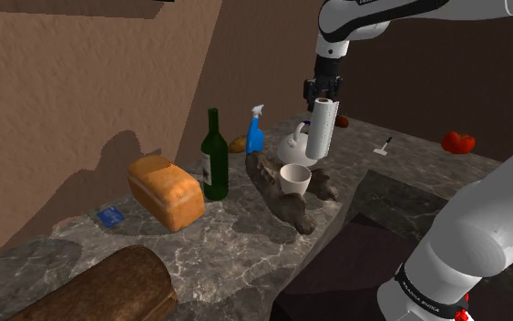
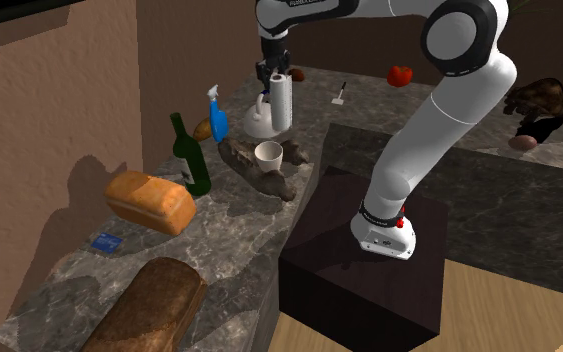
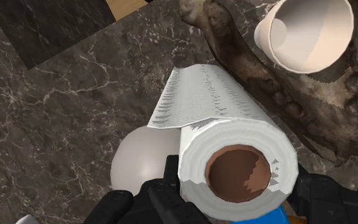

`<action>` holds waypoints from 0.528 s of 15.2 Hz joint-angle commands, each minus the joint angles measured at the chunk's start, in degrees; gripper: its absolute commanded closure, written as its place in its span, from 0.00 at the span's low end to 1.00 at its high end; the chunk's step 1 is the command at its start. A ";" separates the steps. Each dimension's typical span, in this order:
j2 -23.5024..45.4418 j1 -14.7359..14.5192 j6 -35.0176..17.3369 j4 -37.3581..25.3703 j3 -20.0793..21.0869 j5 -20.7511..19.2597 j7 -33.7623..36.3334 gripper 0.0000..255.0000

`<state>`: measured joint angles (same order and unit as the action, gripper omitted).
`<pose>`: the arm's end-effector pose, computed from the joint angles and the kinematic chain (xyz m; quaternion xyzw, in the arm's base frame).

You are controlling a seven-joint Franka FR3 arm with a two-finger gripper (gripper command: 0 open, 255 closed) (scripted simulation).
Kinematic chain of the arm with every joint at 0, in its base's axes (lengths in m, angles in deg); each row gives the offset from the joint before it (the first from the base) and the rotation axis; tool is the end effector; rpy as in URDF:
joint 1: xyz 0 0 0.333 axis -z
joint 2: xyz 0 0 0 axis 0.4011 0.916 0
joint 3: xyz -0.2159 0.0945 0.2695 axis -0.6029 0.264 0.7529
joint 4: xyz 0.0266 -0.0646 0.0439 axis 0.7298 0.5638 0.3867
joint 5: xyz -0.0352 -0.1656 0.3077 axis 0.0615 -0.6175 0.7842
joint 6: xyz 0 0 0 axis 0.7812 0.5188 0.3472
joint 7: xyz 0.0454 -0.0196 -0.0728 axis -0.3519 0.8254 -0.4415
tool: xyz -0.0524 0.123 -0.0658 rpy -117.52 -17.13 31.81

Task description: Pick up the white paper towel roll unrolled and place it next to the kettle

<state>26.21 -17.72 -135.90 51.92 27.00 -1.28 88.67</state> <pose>0.4163 -0.1300 0.5524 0.9902 -0.1337 0.0238 0.0314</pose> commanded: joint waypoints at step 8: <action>0.81 0.10 -7.10 6.27 -0.24 -0.19 0.38 1.00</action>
<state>26.92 -17.59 -142.22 57.55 26.72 -1.45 88.91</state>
